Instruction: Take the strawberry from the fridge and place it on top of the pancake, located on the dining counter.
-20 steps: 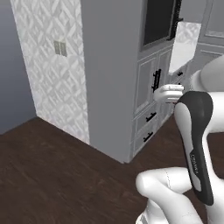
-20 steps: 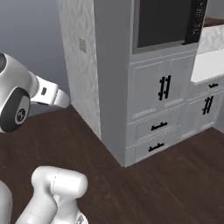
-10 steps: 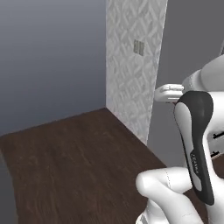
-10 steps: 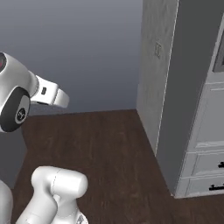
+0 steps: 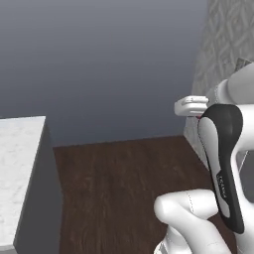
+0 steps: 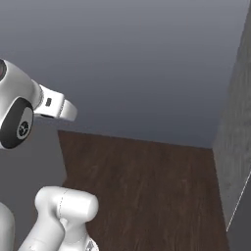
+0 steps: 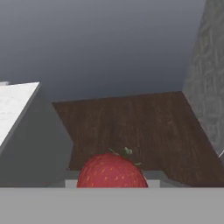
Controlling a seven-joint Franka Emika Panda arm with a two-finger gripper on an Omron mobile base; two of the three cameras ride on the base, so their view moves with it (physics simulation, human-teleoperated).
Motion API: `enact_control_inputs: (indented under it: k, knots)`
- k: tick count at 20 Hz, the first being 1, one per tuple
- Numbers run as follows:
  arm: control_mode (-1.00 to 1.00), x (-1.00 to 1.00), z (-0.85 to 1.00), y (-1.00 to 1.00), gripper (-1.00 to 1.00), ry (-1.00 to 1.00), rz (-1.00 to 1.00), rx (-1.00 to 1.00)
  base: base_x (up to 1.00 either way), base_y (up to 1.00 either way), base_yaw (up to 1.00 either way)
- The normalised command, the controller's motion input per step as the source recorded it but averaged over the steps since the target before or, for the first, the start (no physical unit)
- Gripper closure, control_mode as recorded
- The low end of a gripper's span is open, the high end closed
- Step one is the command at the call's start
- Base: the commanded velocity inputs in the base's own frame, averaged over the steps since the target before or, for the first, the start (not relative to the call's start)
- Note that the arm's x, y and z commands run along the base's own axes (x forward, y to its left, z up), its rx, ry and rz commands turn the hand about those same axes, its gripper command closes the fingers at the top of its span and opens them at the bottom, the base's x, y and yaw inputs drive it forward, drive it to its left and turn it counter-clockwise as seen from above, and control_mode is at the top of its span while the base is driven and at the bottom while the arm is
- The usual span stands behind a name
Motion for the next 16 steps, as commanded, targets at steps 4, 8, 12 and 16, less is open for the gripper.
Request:
enact_control_inputs:
  k: [4, 8, 12, 16]
  knots:
    - [1.00, 0.00, 0.00, 0.00, 1.00, 0.00, 0.00, 0.00, 1.00, -0.20, 0.50]
    - [1.00, 0.00, 0.00, 0.00, 1.00, 0.00, 0.00, 0.00, 1.00, -0.33, 0.43]
    - [1.00, 0.00, 0.00, 0.00, 1.00, 0.00, 0.00, 0.00, 1.00, -0.41, 0.44]
    - [1.00, 0.00, 0.00, 0.00, 1.00, 0.00, 0.00, 0.00, 1.00, -0.52, 0.46]
